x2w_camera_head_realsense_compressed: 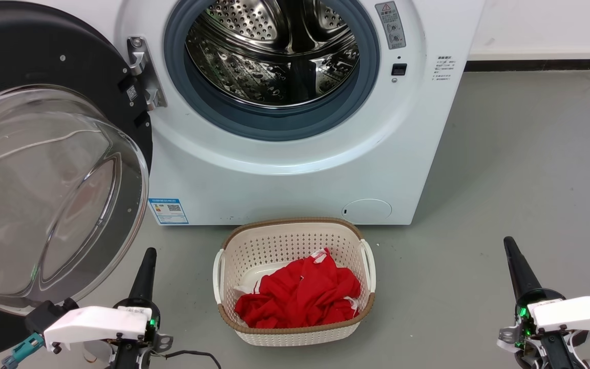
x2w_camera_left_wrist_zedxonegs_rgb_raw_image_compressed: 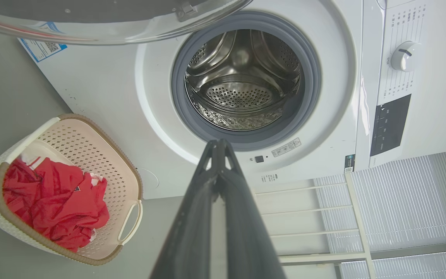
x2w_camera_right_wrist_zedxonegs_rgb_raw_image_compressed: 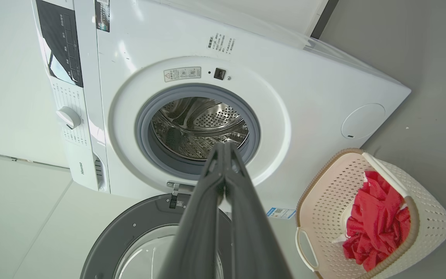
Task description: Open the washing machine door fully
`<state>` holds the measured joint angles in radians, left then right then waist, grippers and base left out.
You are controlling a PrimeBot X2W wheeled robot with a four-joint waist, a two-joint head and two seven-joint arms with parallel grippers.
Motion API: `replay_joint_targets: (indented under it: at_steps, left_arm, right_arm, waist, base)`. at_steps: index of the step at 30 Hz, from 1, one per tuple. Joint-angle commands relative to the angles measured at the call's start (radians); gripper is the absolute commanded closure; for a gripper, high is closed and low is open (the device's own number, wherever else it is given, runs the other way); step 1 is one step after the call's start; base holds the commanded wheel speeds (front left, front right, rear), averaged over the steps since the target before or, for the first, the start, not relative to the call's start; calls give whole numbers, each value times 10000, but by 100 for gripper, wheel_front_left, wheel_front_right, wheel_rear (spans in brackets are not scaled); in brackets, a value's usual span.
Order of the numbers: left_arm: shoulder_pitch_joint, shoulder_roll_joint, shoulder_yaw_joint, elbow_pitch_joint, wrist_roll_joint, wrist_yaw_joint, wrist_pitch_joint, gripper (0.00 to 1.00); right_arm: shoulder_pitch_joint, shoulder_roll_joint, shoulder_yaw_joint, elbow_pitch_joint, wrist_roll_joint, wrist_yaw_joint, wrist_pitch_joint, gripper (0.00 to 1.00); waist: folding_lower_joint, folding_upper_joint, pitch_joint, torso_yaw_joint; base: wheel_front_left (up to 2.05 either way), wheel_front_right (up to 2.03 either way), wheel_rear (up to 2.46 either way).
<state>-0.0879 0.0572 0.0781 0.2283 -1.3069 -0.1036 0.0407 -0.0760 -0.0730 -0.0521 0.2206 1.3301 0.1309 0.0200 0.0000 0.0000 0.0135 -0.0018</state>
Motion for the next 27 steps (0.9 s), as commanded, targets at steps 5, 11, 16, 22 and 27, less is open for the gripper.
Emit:
replay_joint_targets:
  at_steps: [5, 11, 16, 22, 27]
  left_arm:
    - [-208, -4, 97, 3, -522, -85, 125, 100]
    - [-218, -18, 150, 41, -1033, -123, 264, 100]
    - [-237, -30, 191, 72, -1442, -158, 358, 100]
    - [-223, -43, 247, 104, -1907, -212, 475, 100]
    - [-219, -54, 297, 131, -2280, -239, 566, 100]
  right_arm:
    - [-191, -39, -65, 3, 544, -1, 150, 100]
    - [-226, -27, -122, 51, 1056, -2, 258, 100]
    - [-264, -18, -165, 91, 1456, -2, 352, 100]
    - [-296, -5, -214, 136, 1920, -2, 461, 100]
    - [-332, 6, -260, 173, 2300, -2, 549, 100]
  waist:
    - [0, 0, -13, 3]
    - [0, 0, -29, 5]
    - [0, 0, -42, 8]
    - [0, 0, -59, 10]
    - [0, 0, -72, 13]
  base:
    - [0, 0, 0]
    - [0, 0, 0]
    - [0, 0, 0]
    - [0, 0, 0]
    - [0, 0, 0]
